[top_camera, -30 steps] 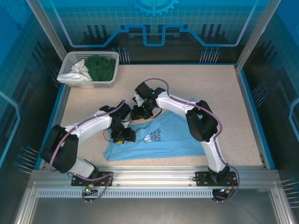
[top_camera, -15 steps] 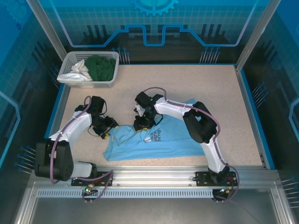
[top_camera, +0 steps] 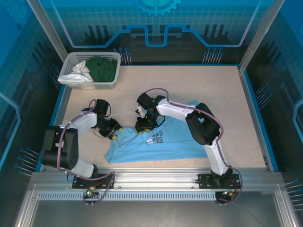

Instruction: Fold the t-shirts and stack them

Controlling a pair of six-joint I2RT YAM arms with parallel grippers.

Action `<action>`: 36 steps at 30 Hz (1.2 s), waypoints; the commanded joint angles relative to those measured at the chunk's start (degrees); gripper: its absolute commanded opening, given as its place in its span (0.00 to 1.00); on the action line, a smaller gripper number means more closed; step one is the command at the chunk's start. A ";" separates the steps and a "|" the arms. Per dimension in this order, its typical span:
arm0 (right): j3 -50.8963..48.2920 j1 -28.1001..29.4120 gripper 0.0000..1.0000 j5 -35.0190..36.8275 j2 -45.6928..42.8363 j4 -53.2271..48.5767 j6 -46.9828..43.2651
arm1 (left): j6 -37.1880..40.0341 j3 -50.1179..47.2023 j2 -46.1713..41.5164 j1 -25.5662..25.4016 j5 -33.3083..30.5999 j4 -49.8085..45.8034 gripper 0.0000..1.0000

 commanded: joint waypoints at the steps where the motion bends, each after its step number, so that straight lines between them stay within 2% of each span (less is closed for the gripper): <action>1: 0.35 0.49 0.33 -0.53 -2.26 -0.59 -0.65 | 0.59 0.20 0.69 0.38 1.48 0.86 0.33; 11: -1.15 0.43 0.32 -0.50 -2.85 -0.11 -0.22 | 6.69 1.76 -1.65 0.15 -0.10 -3.75 0.00; 17: -1.25 0.22 0.32 -0.59 -2.89 0.17 -0.09 | 10.41 3.40 -4.32 -1.10 -2.04 -4.32 0.00; 28: -2.43 -0.88 0.32 -0.81 -4.30 2.00 1.44 | 18.29 3.38 -13.97 -9.93 -9.22 -2.31 0.00; 31: -3.07 -1.00 0.33 -1.35 -4.58 2.27 1.53 | 17.72 2.34 -14.59 -10.37 -13.28 -5.60 0.00; 33: -3.11 -1.01 0.34 -1.91 -4.30 1.60 1.42 | 15.01 1.95 -14.61 -10.20 -18.87 -9.37 0.00; 34: -3.25 -1.01 0.35 -1.97 -4.31 1.23 1.21 | 13.56 1.81 -14.56 -9.91 -21.07 -10.79 0.04; 36: -3.73 -1.02 0.36 -1.97 -4.71 0.53 0.89 | 11.27 1.30 -14.43 -8.53 -22.80 -12.40 0.06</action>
